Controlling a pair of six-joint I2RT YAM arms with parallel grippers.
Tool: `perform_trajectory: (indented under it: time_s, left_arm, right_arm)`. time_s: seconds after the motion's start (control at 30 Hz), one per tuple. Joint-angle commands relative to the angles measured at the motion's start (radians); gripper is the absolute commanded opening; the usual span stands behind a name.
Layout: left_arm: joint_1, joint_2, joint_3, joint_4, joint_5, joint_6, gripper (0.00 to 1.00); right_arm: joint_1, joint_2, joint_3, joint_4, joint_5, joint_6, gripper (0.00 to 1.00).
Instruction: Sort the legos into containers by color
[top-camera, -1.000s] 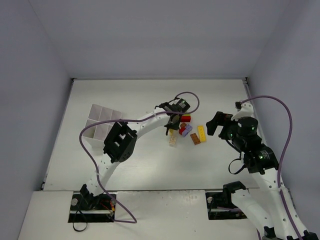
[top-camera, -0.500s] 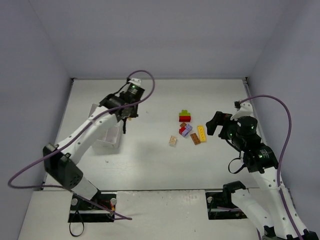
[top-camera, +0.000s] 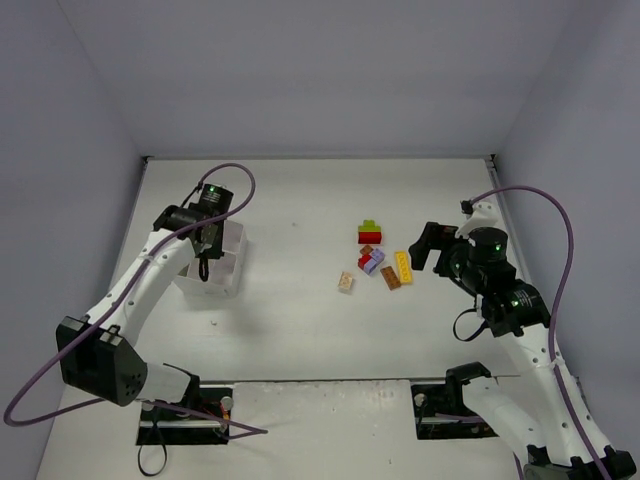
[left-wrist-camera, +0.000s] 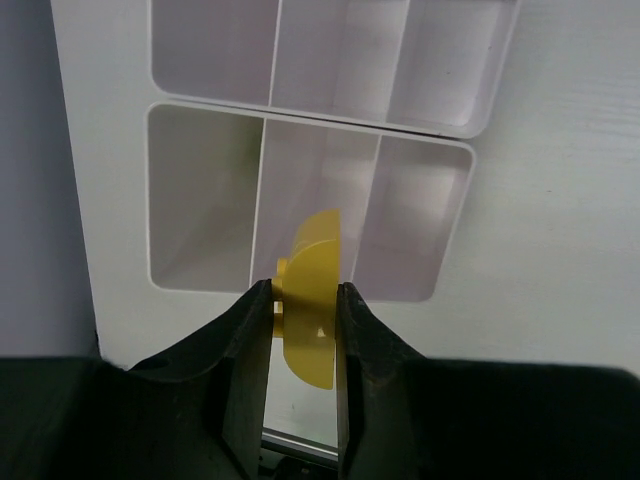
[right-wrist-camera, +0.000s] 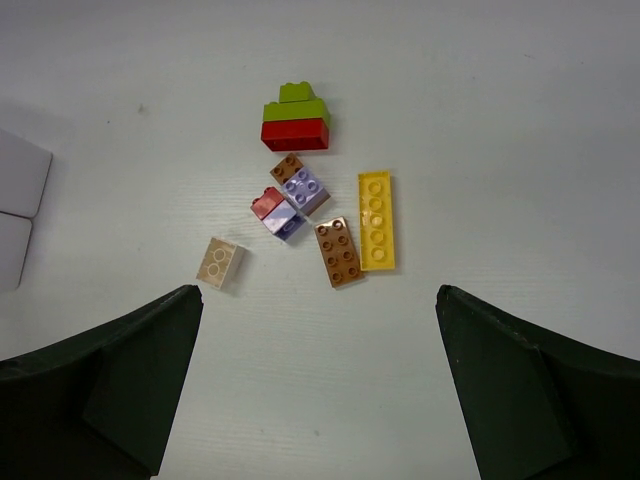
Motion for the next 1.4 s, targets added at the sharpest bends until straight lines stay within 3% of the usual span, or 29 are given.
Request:
perform_trajectory:
  time_s: [0.0, 0.13, 0.4, 0.77, 0.83, 0.93, 1.13, 1.37]
  left_arm:
    - [0.043, -0.026, -0.014, 0.023, 0.019, 0.038, 0.06]
    - [0.086, -0.004, -0.038, 0.058, 0.049, 0.058, 0.07]
    - [0.099, 0.061, -0.034, 0.087, 0.055, 0.079, 0.32]
    - [0.104, 0.071, -0.008, 0.083, 0.044, 0.075, 0.41]
    - [0.103, 0.055, 0.011, 0.061, 0.058, 0.063, 0.41]
    - [0.101, 0.019, 0.043, 0.044, 0.116, 0.023, 0.42]
    - [0.069, -0.064, 0.061, 0.032, 0.231, -0.051, 0.41]
    - [0.015, -0.138, 0.048, 0.047, 0.300, -0.102, 0.42]
  right_arm:
    - [0.004, 0.007, 0.035, 0.051, -0.011, -0.010, 1.00]
    - [0.004, 0.007, 0.035, 0.051, -0.011, -0.006, 1.00]
    - [0.002, 0.013, 0.032, 0.052, -0.006, -0.006, 1.00]
    - [0.002, 0.069, 0.021, 0.051, 0.027, 0.017, 0.99]
    - [0.002, 0.096, 0.015, 0.052, 0.035, 0.039, 0.95]
    - [0.002, 0.147, 0.001, 0.051, 0.052, 0.080, 0.79]
    - [0.004, 0.311, -0.028, 0.049, 0.129, 0.135, 0.62]
    - [0.022, 0.498, -0.026, 0.106, 0.190, 0.148, 0.64]
